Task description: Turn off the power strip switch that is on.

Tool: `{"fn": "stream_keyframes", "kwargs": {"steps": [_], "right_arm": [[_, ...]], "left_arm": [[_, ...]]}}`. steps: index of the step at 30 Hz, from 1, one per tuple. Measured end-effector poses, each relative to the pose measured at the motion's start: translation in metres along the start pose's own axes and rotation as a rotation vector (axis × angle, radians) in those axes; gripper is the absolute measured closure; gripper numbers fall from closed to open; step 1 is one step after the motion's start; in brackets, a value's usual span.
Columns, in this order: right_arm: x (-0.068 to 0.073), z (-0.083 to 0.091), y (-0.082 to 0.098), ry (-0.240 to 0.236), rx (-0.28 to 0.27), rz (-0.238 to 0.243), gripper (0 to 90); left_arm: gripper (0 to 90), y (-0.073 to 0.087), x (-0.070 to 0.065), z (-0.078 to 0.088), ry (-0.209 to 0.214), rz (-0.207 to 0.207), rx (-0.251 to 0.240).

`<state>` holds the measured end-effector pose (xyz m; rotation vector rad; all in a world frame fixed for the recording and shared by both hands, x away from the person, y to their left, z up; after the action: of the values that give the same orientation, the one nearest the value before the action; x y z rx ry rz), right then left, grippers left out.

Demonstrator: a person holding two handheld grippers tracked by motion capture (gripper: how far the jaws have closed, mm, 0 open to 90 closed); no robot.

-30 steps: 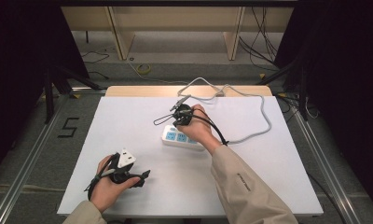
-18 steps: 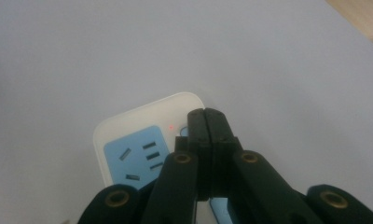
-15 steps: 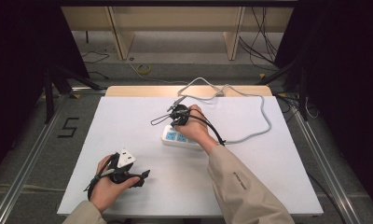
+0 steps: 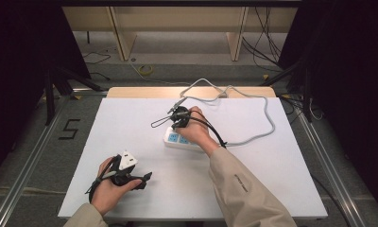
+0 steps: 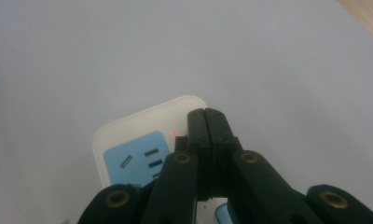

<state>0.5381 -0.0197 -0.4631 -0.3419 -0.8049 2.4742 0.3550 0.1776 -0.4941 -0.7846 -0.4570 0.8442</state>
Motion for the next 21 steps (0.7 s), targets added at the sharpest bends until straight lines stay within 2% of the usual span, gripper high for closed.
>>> {"fn": "stream_keyframes", "kwargs": {"steps": [15, 21], "right_arm": [[0.0024, -0.0028, -0.0022, 0.007, 0.027, 0.016, 90.0], [0.0022, -0.0030, -0.0028, 0.001, 0.034, 0.007, 90.0]], "left_arm": [[15.3, 0.0000, -0.0001, -0.0003, 0.001, 0.004, -0.001], [15.3, -0.0001, -0.0007, -0.0004, 0.000, 0.002, -0.002]]}}
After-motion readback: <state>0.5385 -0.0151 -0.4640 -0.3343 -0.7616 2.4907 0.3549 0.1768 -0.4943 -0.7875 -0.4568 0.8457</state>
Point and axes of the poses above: each handheld gripper's, and its own axes: z roughly backward along the jaws, y roughly out of its underside, x roughly to its left, the point moved 2 cm from there along -z, roughly forward along the jaws, and after that the axes turned 2 degrees about -x, right-handed, at the moved point
